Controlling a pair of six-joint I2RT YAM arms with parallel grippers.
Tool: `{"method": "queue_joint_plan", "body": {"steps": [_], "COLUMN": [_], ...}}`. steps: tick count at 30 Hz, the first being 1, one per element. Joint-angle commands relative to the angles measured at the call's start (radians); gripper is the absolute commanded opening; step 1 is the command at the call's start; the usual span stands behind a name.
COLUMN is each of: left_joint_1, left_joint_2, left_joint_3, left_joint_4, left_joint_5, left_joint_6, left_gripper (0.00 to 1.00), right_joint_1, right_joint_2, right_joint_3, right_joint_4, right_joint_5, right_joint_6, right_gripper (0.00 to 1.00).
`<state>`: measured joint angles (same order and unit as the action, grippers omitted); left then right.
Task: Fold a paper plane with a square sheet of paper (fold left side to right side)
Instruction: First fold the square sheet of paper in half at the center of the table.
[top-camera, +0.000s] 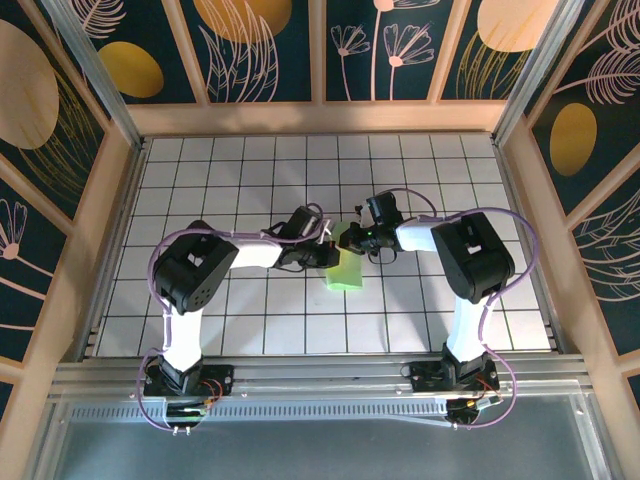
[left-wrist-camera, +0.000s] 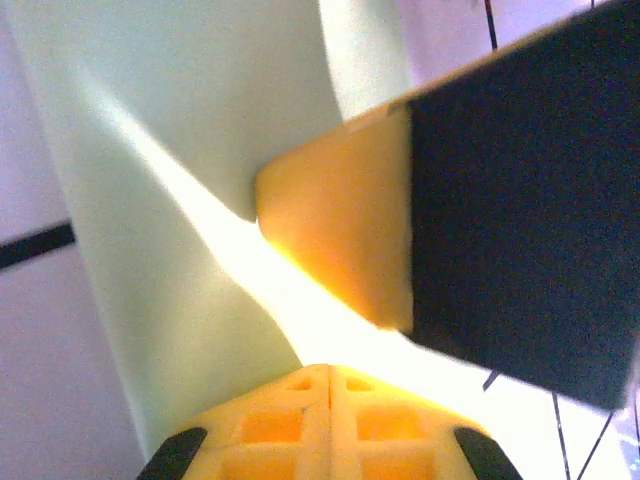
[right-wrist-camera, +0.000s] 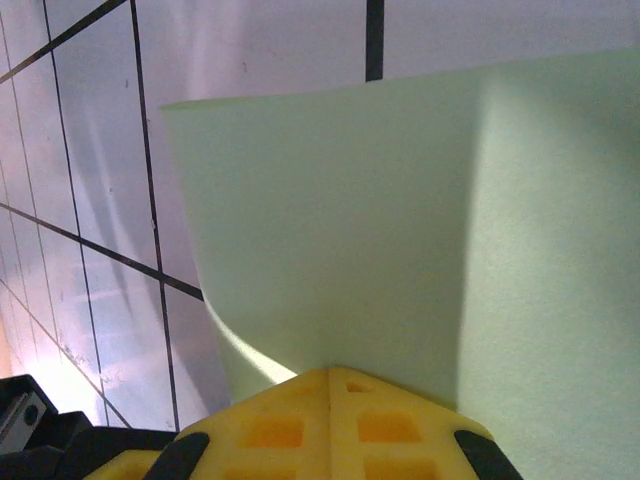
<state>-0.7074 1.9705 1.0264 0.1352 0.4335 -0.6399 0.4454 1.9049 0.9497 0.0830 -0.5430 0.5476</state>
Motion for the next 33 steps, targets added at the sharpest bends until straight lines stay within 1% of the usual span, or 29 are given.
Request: {"method": "queue_joint_plan", "body": {"steps": [1, 7, 11, 33], "left_joint_1": [-0.03, -0.053, -0.06, -0.093], "left_joint_2": [-0.032, -0.096, -0.134, -0.205], "left_joint_3": [-0.097, -0.209, -0.249, -0.328], "left_joint_4": [-0.126, -0.099, -0.1, -0.107], "left_joint_5": [0.014, 0.025, 0.024, 0.02], "left_joint_6": [-0.021, -0.065, -0.076, -0.11], "left_gripper": [0.0, 0.0, 0.0, 0.0], "right_joint_1": [-0.028, -0.027, -0.027, -0.022], "right_joint_2": [0.052, 0.056, 0.054, 0.052], "right_joint_3": [-0.021, -0.023, -0.026, -0.02], "right_joint_4": [-0.097, -0.094, -0.097, -0.109], "right_joint_5": [0.087, 0.077, 0.078, 0.077], "right_joint_6": [-0.039, -0.043, -0.049, -0.066], "right_gripper": [0.0, 0.0, 0.0, 0.0]}}
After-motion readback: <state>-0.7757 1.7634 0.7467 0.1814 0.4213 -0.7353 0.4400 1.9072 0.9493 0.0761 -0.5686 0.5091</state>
